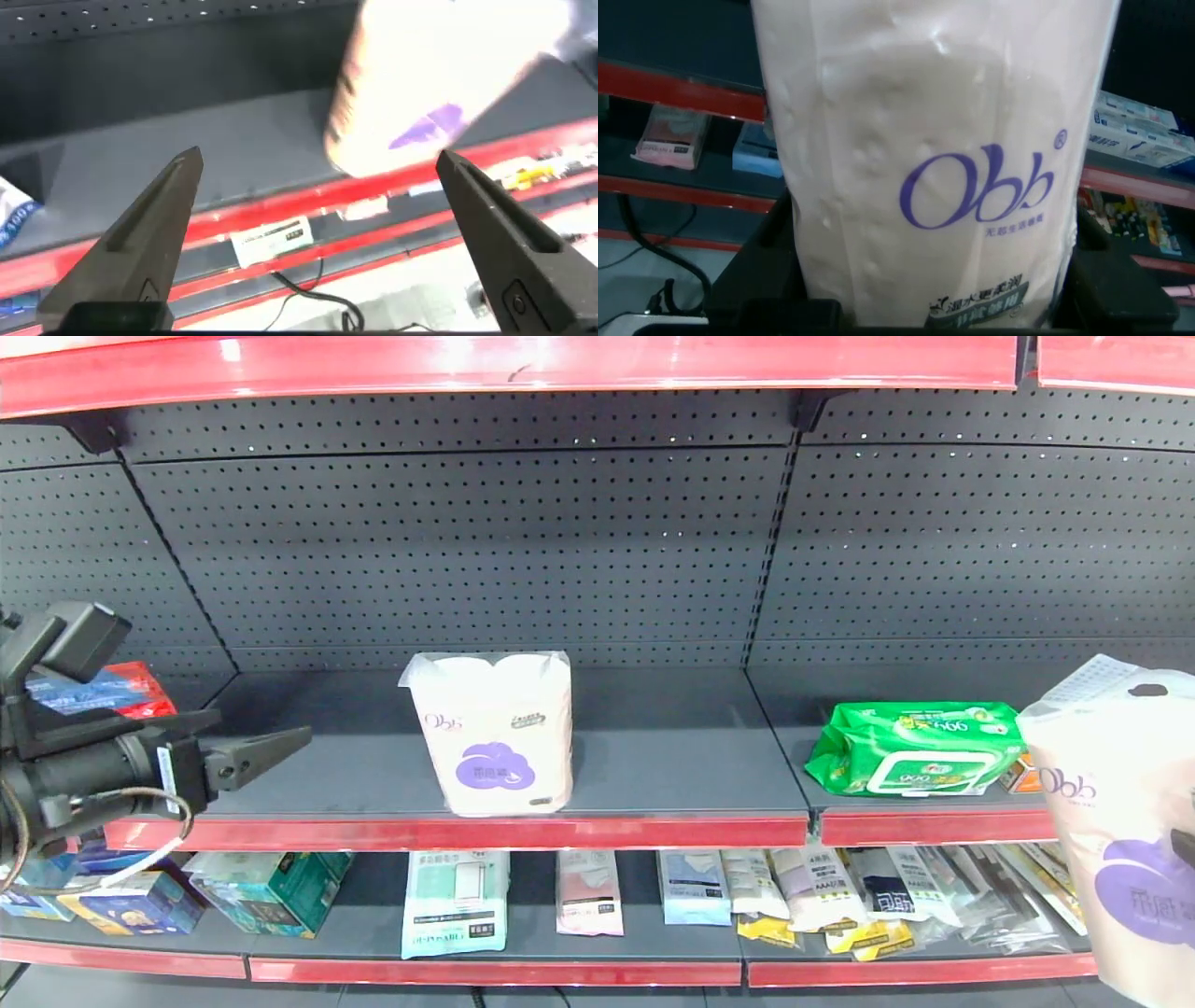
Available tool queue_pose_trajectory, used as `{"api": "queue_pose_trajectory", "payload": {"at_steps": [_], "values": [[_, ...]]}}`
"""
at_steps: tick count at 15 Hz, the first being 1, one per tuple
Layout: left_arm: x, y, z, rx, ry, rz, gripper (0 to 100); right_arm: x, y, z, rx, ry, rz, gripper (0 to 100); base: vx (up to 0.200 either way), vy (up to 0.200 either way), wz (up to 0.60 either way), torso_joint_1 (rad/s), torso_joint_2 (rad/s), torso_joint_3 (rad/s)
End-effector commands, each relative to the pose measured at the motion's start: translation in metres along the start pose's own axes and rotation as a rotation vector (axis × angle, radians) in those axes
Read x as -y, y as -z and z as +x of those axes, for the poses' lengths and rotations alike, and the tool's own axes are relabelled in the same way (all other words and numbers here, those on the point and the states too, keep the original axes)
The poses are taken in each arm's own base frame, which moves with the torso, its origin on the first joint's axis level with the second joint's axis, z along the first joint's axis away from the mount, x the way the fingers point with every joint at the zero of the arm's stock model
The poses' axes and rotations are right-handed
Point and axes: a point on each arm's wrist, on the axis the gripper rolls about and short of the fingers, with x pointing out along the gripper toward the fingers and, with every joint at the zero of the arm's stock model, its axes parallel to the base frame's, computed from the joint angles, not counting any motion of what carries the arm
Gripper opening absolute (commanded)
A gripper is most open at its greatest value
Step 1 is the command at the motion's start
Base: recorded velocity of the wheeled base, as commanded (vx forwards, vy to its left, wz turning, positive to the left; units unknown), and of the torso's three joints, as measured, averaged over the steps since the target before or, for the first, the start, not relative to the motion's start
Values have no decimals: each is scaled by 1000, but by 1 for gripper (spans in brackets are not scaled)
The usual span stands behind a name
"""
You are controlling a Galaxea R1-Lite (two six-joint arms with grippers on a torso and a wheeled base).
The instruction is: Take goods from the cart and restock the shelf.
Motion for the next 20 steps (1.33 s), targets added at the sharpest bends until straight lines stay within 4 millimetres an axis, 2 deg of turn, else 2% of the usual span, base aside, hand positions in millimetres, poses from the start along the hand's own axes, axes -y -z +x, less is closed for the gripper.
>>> {"api": "queue_pose_trajectory", "payload": {"at_steps": [1,5,7,9,10,12,14,18,20], "values": [[13,6,-31,64,22,28,100,-1,-2,4,-11,-22,-3,0,0,0,0,0,0,0],[36,22,-71,64,125,43,100,-2,-6,9,13,-92,-2,0,0,0,0,0,0,0],[59,39,-110,50,262,68,100,0,-15,21,65,-91,6,0,0,0,0,0,0,0],[70,62,-140,20,340,91,100,-1,-18,29,74,-93,2,0,0,0,0,0,0,0],[71,66,-144,8,328,93,100,-1,-19,29,77,-96,2,0,0,0,0,0,0,0],[63,84,-147,-53,-46,84,100,-1,-20,28,89,-114,5,0,0,0,0,0,0,0],[60,105,-152,-35,-227,94,100,-1,-20,29,89,-118,21,0,0,0,0,0,0,0],[63,142,-161,29,-242,106,100,0,-26,37,112,-111,45,0,0,0,0,0,0,0],[63,146,-160,22,-234,118,100,0,-27,40,112,-110,47,0,0,0,300,1,1,4]]}}
